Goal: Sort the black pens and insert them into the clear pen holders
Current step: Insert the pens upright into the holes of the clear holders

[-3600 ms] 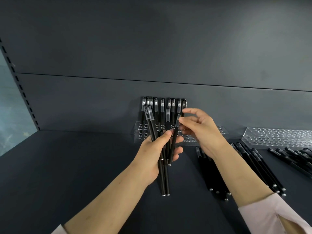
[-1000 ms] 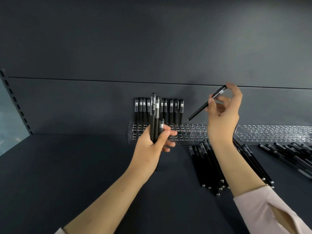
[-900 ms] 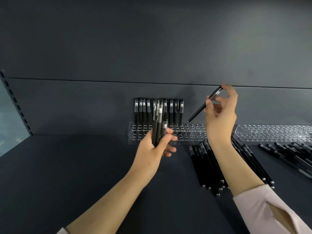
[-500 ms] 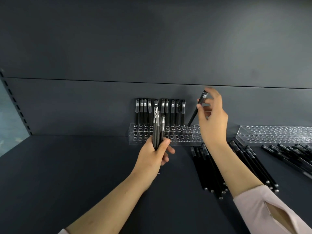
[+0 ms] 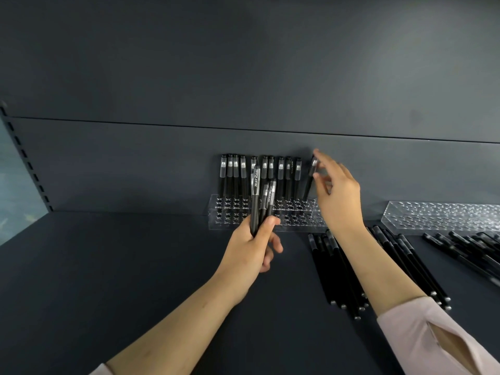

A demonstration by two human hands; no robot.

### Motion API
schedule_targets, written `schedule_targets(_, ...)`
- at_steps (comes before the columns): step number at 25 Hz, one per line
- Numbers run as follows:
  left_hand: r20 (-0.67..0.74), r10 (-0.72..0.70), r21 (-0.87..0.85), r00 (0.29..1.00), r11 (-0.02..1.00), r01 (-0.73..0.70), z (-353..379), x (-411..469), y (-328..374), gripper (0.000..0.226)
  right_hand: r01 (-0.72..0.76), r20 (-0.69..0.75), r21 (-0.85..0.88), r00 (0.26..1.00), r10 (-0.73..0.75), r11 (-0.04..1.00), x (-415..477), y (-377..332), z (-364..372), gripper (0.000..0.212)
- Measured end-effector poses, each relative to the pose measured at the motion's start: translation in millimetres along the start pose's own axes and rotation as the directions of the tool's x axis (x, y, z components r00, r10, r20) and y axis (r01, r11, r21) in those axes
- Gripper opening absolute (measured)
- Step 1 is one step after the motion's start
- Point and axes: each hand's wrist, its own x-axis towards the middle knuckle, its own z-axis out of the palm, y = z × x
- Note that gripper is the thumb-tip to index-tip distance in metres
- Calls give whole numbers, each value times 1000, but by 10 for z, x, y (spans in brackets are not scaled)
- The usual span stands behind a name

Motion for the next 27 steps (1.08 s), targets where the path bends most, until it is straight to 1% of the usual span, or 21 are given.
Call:
schedule_targets(4,-6,-1,-24,1000,1000,1,7,17,-16,21,24,88,-25,996,-22,999,-34,6,32,50)
schedule_targets(6,-8,7,-26,1000,1000,-7,6,20,-20,20,4,63,26,998,-5,1000,-27,-72,-7,50)
schedule_targets(8,-1,13,-42,1000,999,-13,2,19,-20,19,-25,20,94,1000,23,995,1,-194,-66,41)
schedule_targets(9,8,16,-51,1000,999,-16,2,17,-18,20,-48,31,125,999,44,991,15,-259,-94,34)
schedule_targets(10,19,20,-58,1000,998,-18,3,12,-17,21,-91,84,175,993,78,980,22,-323,-116,26)
schedule_targets(11,31,22,-59,999,998,-20,6,5,-14,21,-162,176,253,977,119,954,18,-385,-133,21)
schedule_targets(13,51,29,-53,998,998,-27,12,-8,-12,22,-339,390,419,905,170,842,-21,-499,-151,19)
schedule_targets(14,57,34,-47,998,998,-32,14,-13,-12,23,-402,462,461,870,173,791,-43,-536,-152,21)
schedule_targets(16,62,40,-37,997,999,-37,12,-19,-13,23,-452,527,495,835,158,742,-75,-568,-145,24)
schedule_targets(19,64,40,-39,997,999,-38,-1,-20,-19,23,-467,562,506,817,134,725,-95,-580,-129,25)
schedule_targets(21,68,36,-36,997,999,-34,0,-23,-19,23,-476,572,496,809,139,726,-104,-584,-134,25)
schedule_targets(23,58,21,-41,998,999,-19,11,-25,-15,22,-470,545,491,823,163,733,-102,-579,-149,25)
schedule_targets(25,19,-17,-62,1000,998,18,16,-18,-12,21,-459,437,515,867,239,724,-69,-543,-173,25)
schedule_targets(27,-13,-57,-74,998,996,56,4,-6,-15,21,-435,246,586,899,361,684,-20,-469,-218,24)
